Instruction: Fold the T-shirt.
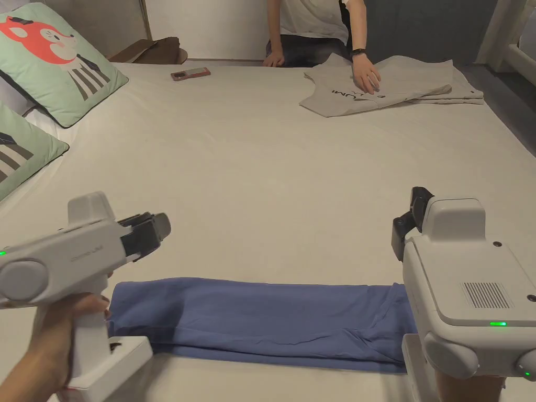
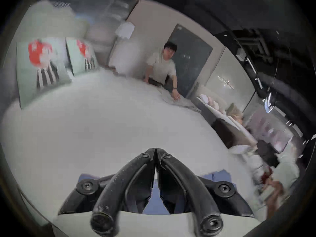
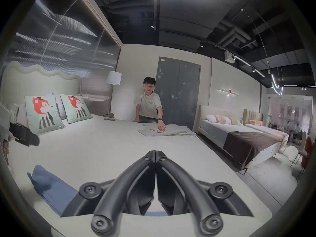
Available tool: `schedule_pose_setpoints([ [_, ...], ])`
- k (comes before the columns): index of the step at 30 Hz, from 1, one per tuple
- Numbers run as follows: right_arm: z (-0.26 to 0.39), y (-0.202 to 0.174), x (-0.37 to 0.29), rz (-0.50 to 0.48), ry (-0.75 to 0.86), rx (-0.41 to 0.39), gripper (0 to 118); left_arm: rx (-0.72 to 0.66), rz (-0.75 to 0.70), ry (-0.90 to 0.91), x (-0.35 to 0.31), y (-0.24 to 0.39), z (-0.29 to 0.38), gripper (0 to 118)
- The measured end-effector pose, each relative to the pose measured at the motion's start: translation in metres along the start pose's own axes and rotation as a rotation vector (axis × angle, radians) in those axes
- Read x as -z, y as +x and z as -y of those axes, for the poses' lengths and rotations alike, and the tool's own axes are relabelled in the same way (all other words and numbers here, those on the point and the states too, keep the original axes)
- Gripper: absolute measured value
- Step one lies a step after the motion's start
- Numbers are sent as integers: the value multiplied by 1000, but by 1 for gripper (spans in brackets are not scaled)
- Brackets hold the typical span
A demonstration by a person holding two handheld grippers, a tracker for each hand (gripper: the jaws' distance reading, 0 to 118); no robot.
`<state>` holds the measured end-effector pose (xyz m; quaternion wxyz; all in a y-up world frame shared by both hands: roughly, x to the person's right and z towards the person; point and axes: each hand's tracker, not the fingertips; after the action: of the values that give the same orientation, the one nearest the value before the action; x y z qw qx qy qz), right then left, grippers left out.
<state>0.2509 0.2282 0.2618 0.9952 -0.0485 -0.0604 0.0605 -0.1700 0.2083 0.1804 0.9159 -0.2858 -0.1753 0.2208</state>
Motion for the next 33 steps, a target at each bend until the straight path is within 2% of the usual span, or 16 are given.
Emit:
schedule_pose_setpoints([
  [4,6,-6,7,-1,-20,-9,0,-88,-39,-98,-9,-57,-1,0],
  [8,12,-13,15,-5,-51,-15,0,-233,1,-214,-17,-112,9,0],
  [11,17,-18,19,-6,-71,-28,0,-302,4,-202,-20,-139,21,0],
  [12,19,-20,20,-6,-77,-30,0,-343,22,-215,-19,-149,24,6],
  [13,21,-21,21,-6,-84,-30,0,-391,29,-214,-18,-157,27,24],
  [14,22,-22,22,-8,-91,-31,0,-423,31,-214,-16,-162,30,64],
  [15,24,-23,23,-9,-96,-32,0,-431,43,-242,-12,-167,34,87],
  [16,25,-25,23,-8,-101,-35,0,-432,46,-243,-12,-164,36,101],
  [17,26,-26,23,-7,-105,-41,0,-429,43,-241,-10,-166,39,103],
  [22,33,-28,27,-5,-130,-52,0,-419,43,-306,4,-168,51,102],
  [23,34,-28,27,-5,-132,-51,0,-420,49,-316,6,-168,53,96],
  [26,35,-28,28,-5,-140,-55,0,-432,71,-319,14,-169,57,65],
  [30,34,-26,29,0,-144,-62,0,-401,86,-360,30,-161,63,60],
  [31,33,-24,29,2,-143,-62,0,-392,88,-359,33,-158,63,53],
  [33,34,-20,29,9,-142,-64,0,-385,80,-359,38,-154,62,17],
])
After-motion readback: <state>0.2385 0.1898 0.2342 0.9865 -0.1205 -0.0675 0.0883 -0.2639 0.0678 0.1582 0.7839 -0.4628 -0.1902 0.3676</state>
